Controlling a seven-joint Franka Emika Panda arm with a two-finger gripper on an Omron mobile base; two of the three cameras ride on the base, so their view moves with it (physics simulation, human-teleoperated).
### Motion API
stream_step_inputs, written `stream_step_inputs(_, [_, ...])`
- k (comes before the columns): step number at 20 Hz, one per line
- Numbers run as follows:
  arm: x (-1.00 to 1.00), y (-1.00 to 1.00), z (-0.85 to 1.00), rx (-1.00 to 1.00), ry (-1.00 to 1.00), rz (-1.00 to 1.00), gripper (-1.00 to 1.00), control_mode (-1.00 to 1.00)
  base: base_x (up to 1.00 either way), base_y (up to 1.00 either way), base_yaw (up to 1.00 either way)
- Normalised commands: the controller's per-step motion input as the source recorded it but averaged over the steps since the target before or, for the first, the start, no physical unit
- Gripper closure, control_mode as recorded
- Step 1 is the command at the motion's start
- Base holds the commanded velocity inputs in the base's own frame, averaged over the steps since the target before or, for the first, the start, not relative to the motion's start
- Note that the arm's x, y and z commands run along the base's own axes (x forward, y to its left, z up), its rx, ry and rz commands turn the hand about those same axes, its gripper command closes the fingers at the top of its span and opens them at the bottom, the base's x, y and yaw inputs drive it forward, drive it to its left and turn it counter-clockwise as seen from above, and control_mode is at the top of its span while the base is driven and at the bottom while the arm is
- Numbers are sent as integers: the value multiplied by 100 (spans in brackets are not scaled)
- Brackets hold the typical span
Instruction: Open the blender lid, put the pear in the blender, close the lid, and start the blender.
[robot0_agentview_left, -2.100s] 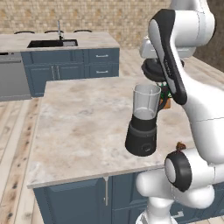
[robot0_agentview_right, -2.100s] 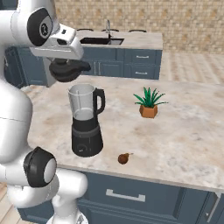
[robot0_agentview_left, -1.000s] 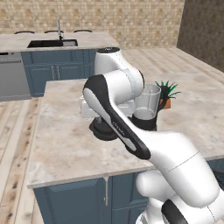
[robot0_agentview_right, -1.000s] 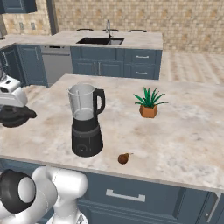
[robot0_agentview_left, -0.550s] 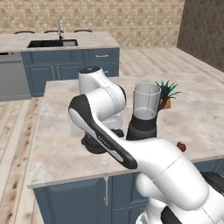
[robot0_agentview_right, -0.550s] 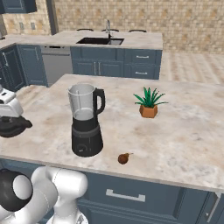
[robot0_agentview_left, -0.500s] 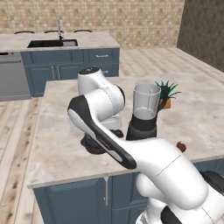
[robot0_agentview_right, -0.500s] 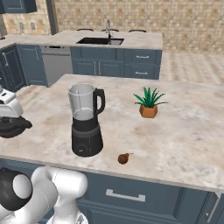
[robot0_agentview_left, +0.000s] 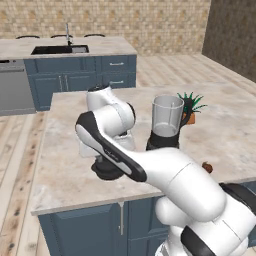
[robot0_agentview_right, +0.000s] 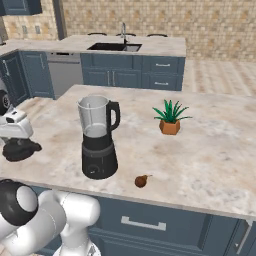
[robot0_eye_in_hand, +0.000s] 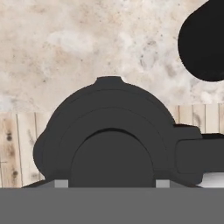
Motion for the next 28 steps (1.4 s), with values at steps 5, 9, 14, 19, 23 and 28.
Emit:
stream_step_inputs(5, [20, -2, -38, 0, 0, 0, 100, -100, 0, 0, 0])
stream_step_inputs(9, [25, 0, -16, 0, -3, -1, 100, -100, 0, 0, 0])
stream_step_inputs(14, [29, 0, -4, 0, 0, -4, 100, -100, 0, 0, 0])
stream_step_inputs(19, [30, 0, -9, 0, 0, -5, 100, -100, 0, 0, 0])
stream_step_inputs(23, [28, 0, -34, 0, 0, -2, 100, -100, 0, 0, 0])
stream_step_inputs(28, [29, 0, -39, 0, 0, -2, 100, -100, 0, 0, 0])
